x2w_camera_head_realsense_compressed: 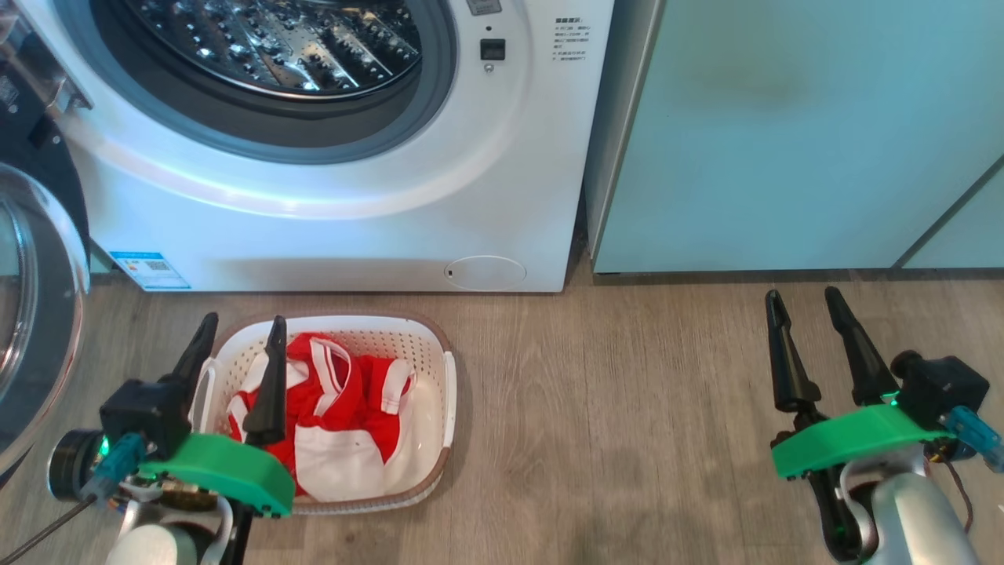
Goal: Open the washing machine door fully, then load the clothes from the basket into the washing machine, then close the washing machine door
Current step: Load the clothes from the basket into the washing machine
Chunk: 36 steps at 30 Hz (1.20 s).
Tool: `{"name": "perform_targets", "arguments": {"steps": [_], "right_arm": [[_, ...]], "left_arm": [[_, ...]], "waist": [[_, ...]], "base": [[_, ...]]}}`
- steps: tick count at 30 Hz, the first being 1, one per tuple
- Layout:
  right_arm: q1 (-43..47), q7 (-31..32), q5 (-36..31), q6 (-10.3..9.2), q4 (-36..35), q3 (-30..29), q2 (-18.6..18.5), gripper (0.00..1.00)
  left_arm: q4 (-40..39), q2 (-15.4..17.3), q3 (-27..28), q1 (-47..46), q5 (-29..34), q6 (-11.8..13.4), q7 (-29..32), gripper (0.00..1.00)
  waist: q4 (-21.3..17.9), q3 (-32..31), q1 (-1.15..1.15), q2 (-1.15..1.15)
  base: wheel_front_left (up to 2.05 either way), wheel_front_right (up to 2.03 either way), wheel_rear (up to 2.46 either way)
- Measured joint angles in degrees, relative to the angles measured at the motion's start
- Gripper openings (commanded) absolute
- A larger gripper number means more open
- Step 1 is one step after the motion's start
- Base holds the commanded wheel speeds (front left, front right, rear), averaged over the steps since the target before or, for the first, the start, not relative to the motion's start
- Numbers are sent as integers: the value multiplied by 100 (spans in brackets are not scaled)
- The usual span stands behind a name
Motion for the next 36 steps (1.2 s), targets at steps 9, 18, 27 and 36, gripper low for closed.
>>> {"name": "perform_targets", "arguments": {"steps": [9, 18, 27, 36], "right_arm": [[-58, -7, 0, 0, 45, 8, 4, 100], [-59, -7, 0, 0, 44, 10, 4, 100], [-87, -7, 0, 0, 43, 56, 4, 100], [-110, -8, 0, 0, -66, 96, 4, 100]], "left_arm": [[-2, 18, -55, -1, 0, 49, -1, 100], [-4, 49, -74, -1, 0, 100, 4, 100], [-13, 89, -80, -1, -1, 142, 8, 100], [-21, 110, -151, -140, 0, 199, -52, 100]], "waist": [[8, -13, 0, 0], [28, 7, 0, 0], [18, 44, 0, 0], [-4, 286, 0, 0]], "base": [[11, -11, 0], [0, 0, 0], [0, 0, 0], [0, 0, 0]]}}
